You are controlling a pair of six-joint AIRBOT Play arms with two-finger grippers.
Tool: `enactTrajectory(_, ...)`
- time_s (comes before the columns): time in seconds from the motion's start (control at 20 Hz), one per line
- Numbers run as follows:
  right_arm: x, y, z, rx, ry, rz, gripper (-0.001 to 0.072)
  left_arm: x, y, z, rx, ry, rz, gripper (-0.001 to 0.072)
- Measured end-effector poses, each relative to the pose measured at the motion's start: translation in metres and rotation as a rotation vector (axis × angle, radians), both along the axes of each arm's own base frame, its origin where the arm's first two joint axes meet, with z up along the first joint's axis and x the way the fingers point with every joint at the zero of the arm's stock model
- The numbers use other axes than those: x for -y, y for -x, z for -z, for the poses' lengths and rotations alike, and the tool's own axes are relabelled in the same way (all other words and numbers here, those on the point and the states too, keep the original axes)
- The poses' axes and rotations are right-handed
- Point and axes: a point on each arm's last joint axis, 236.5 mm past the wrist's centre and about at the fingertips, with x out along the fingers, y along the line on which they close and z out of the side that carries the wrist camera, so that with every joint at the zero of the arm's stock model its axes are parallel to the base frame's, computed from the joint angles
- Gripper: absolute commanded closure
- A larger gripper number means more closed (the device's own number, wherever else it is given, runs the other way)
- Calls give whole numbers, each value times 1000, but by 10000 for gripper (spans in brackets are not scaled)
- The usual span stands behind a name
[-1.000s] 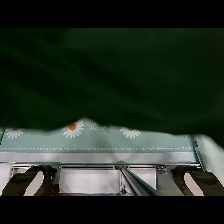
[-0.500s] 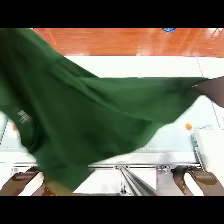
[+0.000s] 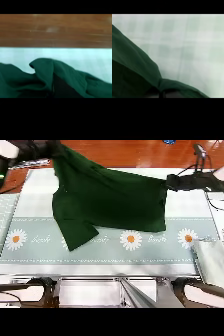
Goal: Fold the shirts.
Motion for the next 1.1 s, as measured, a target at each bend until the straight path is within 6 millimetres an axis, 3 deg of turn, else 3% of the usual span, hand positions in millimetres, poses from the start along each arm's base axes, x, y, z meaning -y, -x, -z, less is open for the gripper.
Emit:
enactTrajectory(0.05,3,-17,11,-9,-4,19,624,3,-4,20,-37,3,0,689)
enactTrajectory(0.1,6,-33,23,-28,-21,56,434,6,-7,40,-73,4,3,615)
enactTrajectory(0.15,9,-47,32,-41,-40,96,299,7,-9,55,-103,5,5,336)
enactTrajectory(0.2,11,-58,39,-51,-54,124,300,8,-8,68,-138,9,9,206)
enactTrajectory(0.35,30,-78,39,-63,-89,193,302,-9,-4,87,-223,21,-3,208)
enactTrajectory(0.45,58,-77,27,-87,-97,218,303,-42,4,88,-293,13,-26,208)
enactTrajectory(0.55,96,-59,17,-134,-79,239,302,-89,23,94,-405,12,-72,208)
enactTrajectory(0.7,137,-5,21,-256,16,238,302,-151,76,120,-628,11,-132,207)
enactTrajectory(0.8,149,34,37,-325,54,261,302,-167,118,144,-771,40,-148,207)
enactTrajectory(0.95,128,89,71,-381,-5,279,302,-171,167,184,-914,107,-179,207)
enactTrajectory(1.1,99,133,100,-405,-88,291,302,-153,190,210,-957,202,-153,208)
